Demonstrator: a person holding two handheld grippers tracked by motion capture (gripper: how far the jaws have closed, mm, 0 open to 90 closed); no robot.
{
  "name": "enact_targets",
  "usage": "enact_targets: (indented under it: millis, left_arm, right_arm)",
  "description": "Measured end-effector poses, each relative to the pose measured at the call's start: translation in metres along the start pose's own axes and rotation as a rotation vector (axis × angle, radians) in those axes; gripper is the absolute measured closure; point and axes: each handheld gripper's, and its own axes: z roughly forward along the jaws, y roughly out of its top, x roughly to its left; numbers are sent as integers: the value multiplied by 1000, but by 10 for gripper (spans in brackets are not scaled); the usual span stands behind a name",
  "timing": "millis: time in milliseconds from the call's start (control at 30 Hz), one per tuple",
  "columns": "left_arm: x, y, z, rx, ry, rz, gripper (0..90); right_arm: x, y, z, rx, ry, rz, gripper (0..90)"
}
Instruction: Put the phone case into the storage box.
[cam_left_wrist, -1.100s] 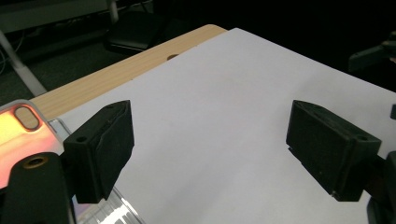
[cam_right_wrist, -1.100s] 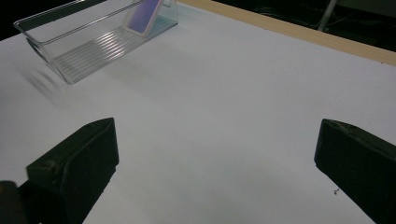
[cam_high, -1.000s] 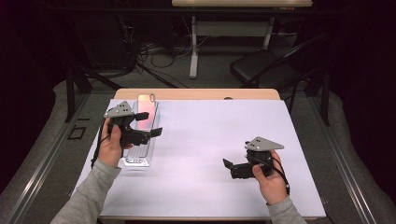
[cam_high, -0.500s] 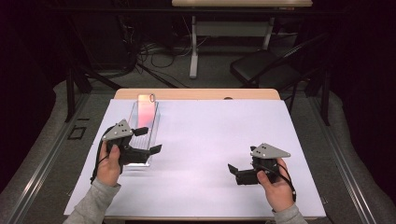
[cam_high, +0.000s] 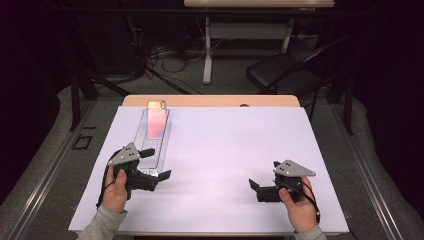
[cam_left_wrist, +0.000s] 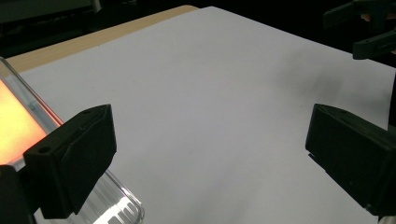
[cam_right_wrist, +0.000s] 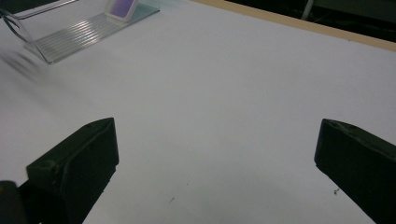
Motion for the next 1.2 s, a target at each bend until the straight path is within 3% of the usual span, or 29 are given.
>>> enact_targets:
  millis: [200, 600, 1200]
  left_arm:
    - [-4, -12, 6, 11, -17, -11, 2]
    - [-11, -28, 9, -4, -42, 12, 2]
    - [-10, -41, 20, -1, -66, 22, 2]
  right_arm:
    - [-2, -8, 2, 3, -9, 11, 0]
    - [1, -19, 7, -16, -18, -7, 0]
    - [-2, -30, 13, -27, -11, 15, 0]
